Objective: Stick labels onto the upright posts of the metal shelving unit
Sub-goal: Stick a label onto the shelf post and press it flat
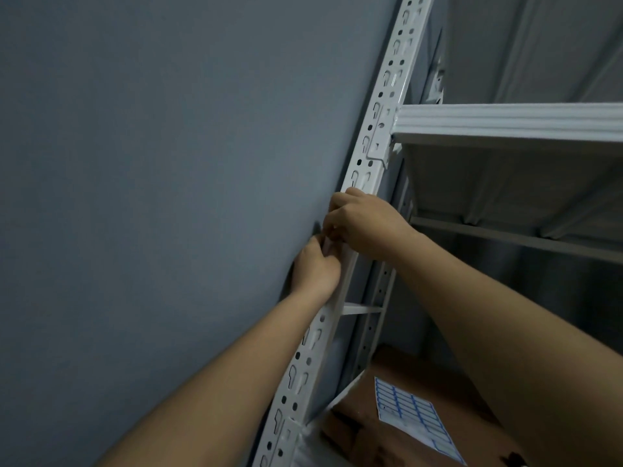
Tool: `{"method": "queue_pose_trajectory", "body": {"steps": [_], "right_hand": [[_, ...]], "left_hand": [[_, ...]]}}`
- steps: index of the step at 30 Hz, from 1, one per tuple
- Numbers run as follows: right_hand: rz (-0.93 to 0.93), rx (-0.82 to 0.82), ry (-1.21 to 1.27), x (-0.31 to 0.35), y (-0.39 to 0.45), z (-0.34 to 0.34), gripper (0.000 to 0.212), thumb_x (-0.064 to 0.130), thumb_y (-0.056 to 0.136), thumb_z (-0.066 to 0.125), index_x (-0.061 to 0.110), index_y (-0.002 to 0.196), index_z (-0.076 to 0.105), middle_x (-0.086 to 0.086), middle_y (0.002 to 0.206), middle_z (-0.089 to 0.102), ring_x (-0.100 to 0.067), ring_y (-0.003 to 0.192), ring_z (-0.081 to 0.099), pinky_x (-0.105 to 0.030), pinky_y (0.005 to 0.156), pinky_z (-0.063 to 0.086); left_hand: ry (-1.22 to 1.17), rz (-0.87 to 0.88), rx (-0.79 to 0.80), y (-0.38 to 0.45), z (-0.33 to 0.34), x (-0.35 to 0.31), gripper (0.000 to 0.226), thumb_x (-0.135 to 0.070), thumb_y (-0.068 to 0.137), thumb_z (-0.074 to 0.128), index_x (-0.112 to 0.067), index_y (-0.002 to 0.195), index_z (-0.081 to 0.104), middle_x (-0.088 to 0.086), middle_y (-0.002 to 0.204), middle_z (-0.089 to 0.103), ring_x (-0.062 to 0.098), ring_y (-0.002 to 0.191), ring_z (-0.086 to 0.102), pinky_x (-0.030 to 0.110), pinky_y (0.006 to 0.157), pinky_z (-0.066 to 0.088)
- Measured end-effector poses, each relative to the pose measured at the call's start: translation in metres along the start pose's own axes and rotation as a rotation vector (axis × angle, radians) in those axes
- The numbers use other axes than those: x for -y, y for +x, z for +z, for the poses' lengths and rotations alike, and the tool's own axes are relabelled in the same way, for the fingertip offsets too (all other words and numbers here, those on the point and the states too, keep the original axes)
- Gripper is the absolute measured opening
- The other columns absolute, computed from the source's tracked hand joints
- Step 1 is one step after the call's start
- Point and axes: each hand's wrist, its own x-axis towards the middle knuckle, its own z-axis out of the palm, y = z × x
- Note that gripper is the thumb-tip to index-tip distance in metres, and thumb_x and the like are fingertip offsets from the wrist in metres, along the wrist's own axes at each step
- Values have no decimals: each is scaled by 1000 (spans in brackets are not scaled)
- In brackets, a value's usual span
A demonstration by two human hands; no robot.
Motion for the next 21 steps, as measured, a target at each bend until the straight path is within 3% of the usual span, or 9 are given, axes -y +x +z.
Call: {"method": "queue_pose_trajectory", "body": {"steps": [7,10,13,21], "right_hand": [[-4,-13,92,-3,-3,0,23,20,93,55,25,110,69,0,112,57,-19,107,47,-33,70,42],[23,-25,151,-5,-4,0,21,19,92,56,25,107,70,1,112,57,-18,107,47,-35,70,44],[36,-27,185,-6,-6,0,20,17,92,56,20,106,69,-1,111,57,-18,107,47,-39,73,47],[51,-39,271,-5,-11,2,14,8,89,57,14,97,67,-3,107,56,-19,101,46,-44,80,47]], "left_hand": [[-91,-48,-15,1,-1,-9,28,-19,92,48,-10,117,58,15,115,62,32,106,58,30,79,42],[-138,-34,-7,0,-4,-12,20,-13,91,47,-10,108,59,8,94,62,24,81,61,18,58,42],[-191,-50,4,0,-5,-15,13,-9,92,46,-12,99,56,0,74,54,8,55,46,9,33,32],[-294,-150,0,-3,-3,-19,23,-10,91,47,-12,109,60,1,77,55,10,61,46,8,31,32]]}}
